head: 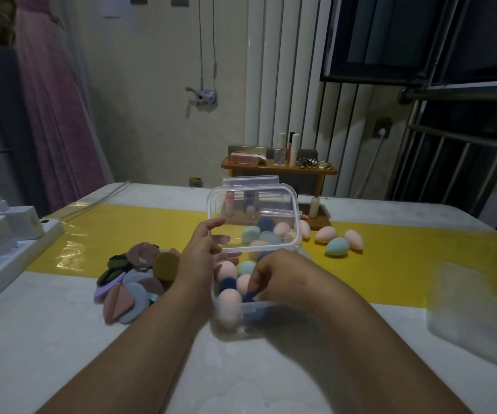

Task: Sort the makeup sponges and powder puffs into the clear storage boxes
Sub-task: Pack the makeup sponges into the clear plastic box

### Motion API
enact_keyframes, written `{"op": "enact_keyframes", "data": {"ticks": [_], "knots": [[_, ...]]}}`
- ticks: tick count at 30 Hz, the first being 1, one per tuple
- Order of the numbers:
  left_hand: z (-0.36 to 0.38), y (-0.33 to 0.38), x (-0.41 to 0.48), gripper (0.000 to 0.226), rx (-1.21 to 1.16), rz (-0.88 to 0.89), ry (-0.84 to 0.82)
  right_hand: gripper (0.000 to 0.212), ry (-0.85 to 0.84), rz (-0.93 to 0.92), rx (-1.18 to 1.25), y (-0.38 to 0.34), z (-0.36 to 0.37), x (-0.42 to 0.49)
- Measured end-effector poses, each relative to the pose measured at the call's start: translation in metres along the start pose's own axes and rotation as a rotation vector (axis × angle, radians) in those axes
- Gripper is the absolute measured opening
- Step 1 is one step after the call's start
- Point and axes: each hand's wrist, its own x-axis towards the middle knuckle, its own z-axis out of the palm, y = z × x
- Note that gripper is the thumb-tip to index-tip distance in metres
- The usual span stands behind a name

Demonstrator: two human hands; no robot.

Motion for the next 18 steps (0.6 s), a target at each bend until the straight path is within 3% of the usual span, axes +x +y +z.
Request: {"op": "enact_keyframes", "data": {"ticks": [4, 12, 15, 18], "knots": [[-0.0003, -0.0010, -0.0010, 0.055, -0.001, -0.015, 0.002, 0.026, 0.020, 0.003, -0.034, 0.0008, 0.0023, 0.0015], [-0.0003, -0.0025, 0.0006, 0.054, -0.011, -0.001, 0.009, 0.018, 0.025, 0.001, -0.078, -0.0013, 0.0005, -0.0010], [0.0005, -0.0028, 0.0010, 0.053, -0.005, 0.002, 0.016, 0.006, 0.037, -0.027, -0.034, 0.0009, -0.0004, -0.0034], [0.0006, -0.0025, 0.0020, 0.054, -0.009, 0.009, 0.012, 0.011, 0.023, -0.051, 0.012, 0.0033, -0.0034, -0.0074]]}}
